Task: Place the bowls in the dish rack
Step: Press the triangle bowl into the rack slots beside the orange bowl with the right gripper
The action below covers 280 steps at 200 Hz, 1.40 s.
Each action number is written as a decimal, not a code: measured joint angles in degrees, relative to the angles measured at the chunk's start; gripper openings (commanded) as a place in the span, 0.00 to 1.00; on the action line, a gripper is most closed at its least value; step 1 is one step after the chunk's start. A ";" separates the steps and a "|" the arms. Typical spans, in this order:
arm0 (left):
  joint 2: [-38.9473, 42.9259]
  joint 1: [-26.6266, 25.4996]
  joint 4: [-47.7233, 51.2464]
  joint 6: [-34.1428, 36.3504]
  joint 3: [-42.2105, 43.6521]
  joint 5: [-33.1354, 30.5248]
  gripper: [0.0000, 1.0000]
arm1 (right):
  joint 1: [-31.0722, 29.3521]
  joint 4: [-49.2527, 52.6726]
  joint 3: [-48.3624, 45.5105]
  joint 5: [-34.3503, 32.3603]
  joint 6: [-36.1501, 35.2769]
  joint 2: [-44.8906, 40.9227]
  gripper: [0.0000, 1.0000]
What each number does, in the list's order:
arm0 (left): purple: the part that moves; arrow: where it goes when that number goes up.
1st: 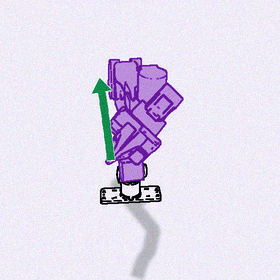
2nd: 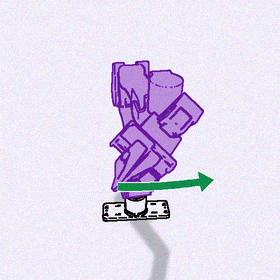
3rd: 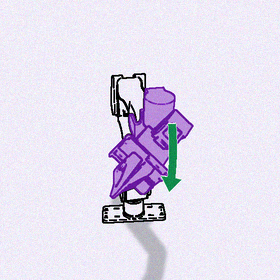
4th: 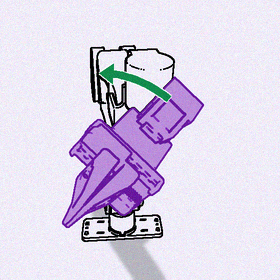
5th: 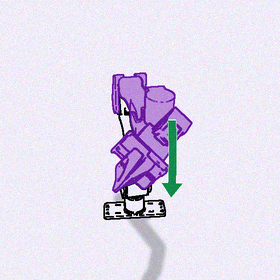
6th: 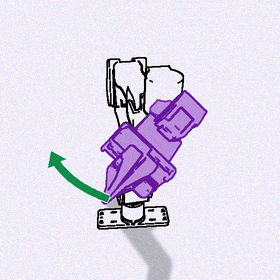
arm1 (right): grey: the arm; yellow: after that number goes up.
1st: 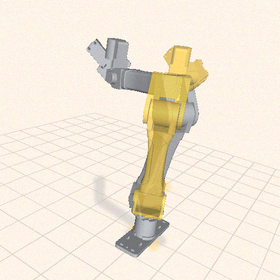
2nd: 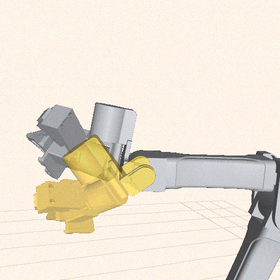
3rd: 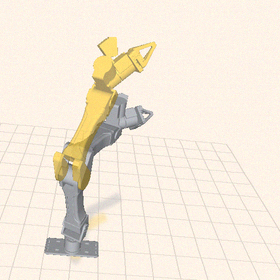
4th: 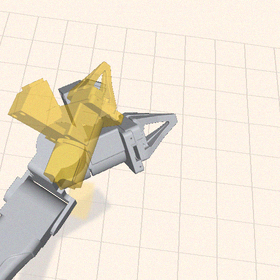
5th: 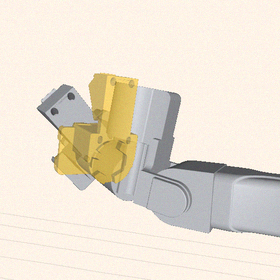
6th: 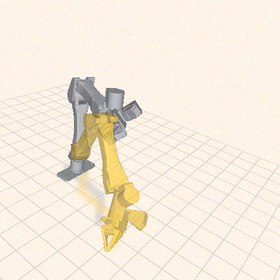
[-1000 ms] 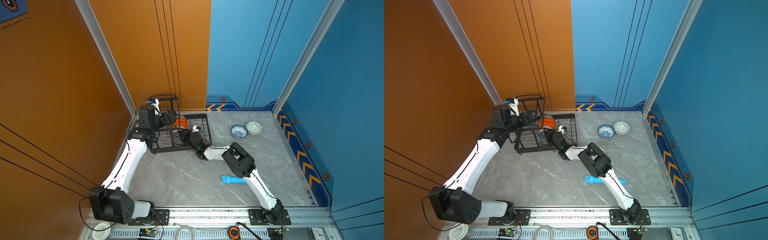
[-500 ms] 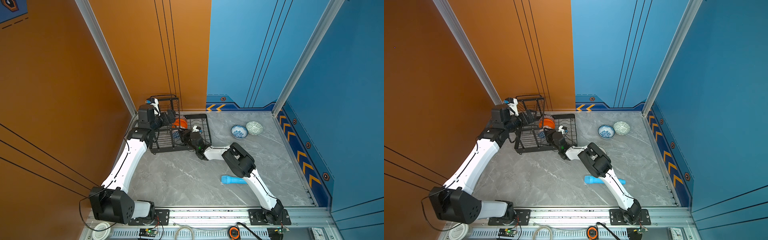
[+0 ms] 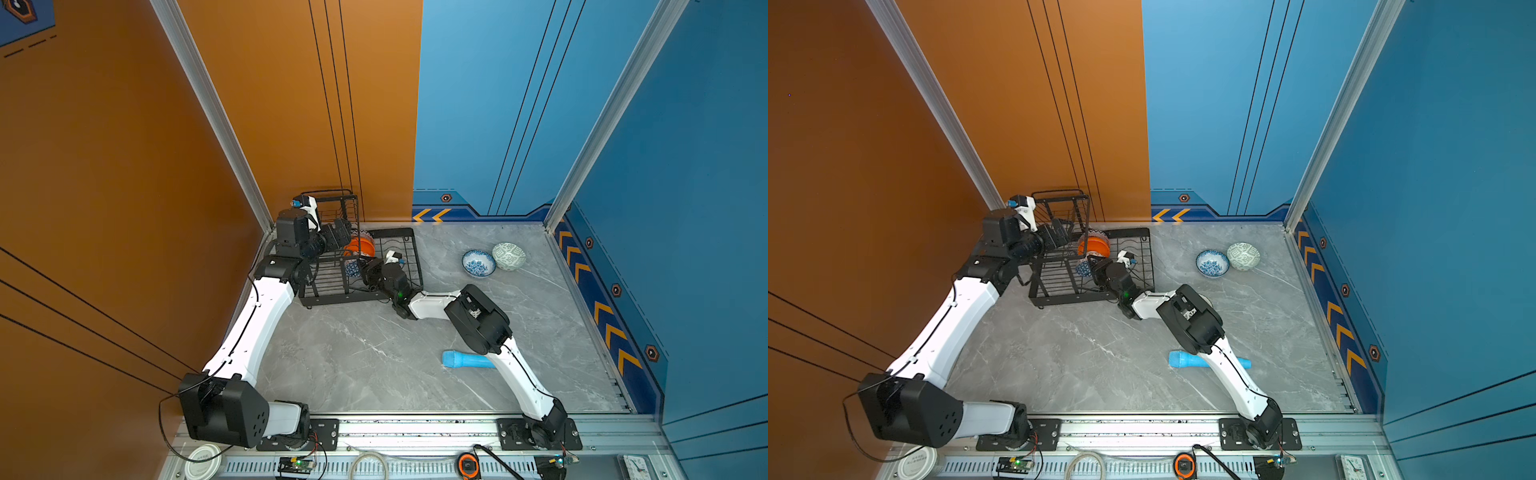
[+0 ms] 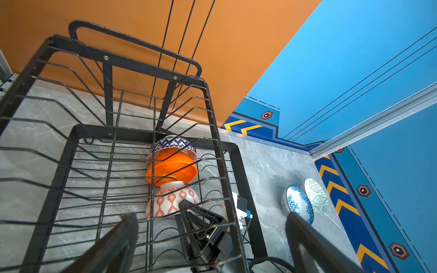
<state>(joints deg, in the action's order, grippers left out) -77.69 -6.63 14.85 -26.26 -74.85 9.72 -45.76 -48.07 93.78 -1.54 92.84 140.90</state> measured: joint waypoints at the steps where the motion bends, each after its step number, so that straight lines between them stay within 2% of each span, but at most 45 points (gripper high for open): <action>1: 0.00 0.00 -0.02 0.00 0.00 0.00 0.98 | 0.00 0.00 0.00 -0.02 0.00 -0.02 0.37; 174: 0.00 0.00 -0.07 -0.17 0.02 0.00 0.98 | 0.52 -0.35 -2.69 0.20 -1.05 -1.53 0.39; 280: 0.00 0.13 -0.42 -0.17 0.17 0.02 0.98 | 1.42 -0.55 -5.97 0.20 -3.06 -5.75 0.40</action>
<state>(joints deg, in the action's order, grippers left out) -77.69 -6.50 14.44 -26.44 -74.67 9.74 -44.34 -48.62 87.81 -1.34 89.78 135.15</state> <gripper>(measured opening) 0.979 0.396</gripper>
